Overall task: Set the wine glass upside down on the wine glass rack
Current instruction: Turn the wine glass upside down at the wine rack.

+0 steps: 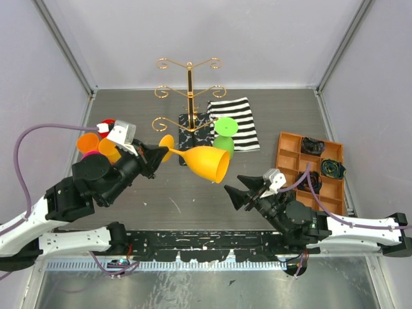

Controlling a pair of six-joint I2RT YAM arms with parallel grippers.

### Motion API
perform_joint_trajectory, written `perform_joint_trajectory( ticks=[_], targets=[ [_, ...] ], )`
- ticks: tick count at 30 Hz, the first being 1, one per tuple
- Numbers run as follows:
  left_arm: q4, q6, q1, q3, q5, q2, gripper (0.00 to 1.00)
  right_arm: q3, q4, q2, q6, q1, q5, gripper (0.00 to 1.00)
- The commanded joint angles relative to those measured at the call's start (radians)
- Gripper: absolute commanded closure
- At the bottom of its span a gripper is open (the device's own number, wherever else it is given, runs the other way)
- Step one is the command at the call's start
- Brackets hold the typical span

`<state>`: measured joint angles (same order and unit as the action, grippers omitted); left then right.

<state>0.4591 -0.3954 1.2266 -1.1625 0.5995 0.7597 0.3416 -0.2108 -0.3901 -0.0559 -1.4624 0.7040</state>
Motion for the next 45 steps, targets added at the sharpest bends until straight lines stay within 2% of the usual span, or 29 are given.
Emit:
perform_joint_trajectory(
  ticks=[1, 4, 7, 12, 14, 19, 25, 29, 36, 39, 45],
  targets=[
    [0.216, 0.206, 0.001, -0.09, 0.091, 0.058, 1.0, 0.152, 0.24, 0.002, -0.287, -0.004, 0.235, 0.36],
    [0.211, 0.286, 0.002, -0.09, 0.05, 0.059, 1.0, 0.233, 0.393, -0.038, -0.409, -0.004, 0.251, 0.33],
    [0.197, 0.36, 0.001, -0.088, 0.02, 0.041, 1.0, 0.314, 0.548, -0.089, -0.445, -0.004, 0.209, 0.3],
    [0.212, 0.499, 0.002, -0.097, 0.026, 0.032, 1.0, 0.433, 0.74, -0.136, -0.583, -0.003, 0.272, 0.24],
    [0.239, 0.55, 0.001, -0.109, 0.029, 0.049, 1.0, 0.451, 0.746, -0.128, -0.58, -0.004, 0.266, 0.24],
    [0.313, 0.633, 0.002, -0.142, -0.022, 0.13, 1.0, 0.492, 0.653, -0.122, -0.394, -0.004, 0.054, 0.24],
    [0.285, 0.681, 0.001, -0.141, -0.143, 0.177, 1.0, 0.589, 0.627, -0.203, -0.321, -0.004, -0.097, 0.25],
    [0.245, 0.699, 0.003, -0.143, -0.218, 0.196, 1.0, 0.634, 0.625, -0.288, -0.324, -0.002, -0.176, 0.28],
    [0.233, 0.712, 0.002, -0.169, -0.259, 0.227, 1.0, 0.653, 0.565, -0.317, -0.35, 0.019, -0.268, 0.3],
    [0.229, 0.7, 0.002, -0.161, -0.27, 0.217, 1.0, 0.699, 0.579, -0.375, -0.348, 0.076, -0.339, 0.3],
    [0.23, 0.699, 0.004, -0.144, -0.287, 0.201, 1.0, 0.697, 0.483, -0.455, -0.39, 0.327, -0.686, 0.36]
  ],
)
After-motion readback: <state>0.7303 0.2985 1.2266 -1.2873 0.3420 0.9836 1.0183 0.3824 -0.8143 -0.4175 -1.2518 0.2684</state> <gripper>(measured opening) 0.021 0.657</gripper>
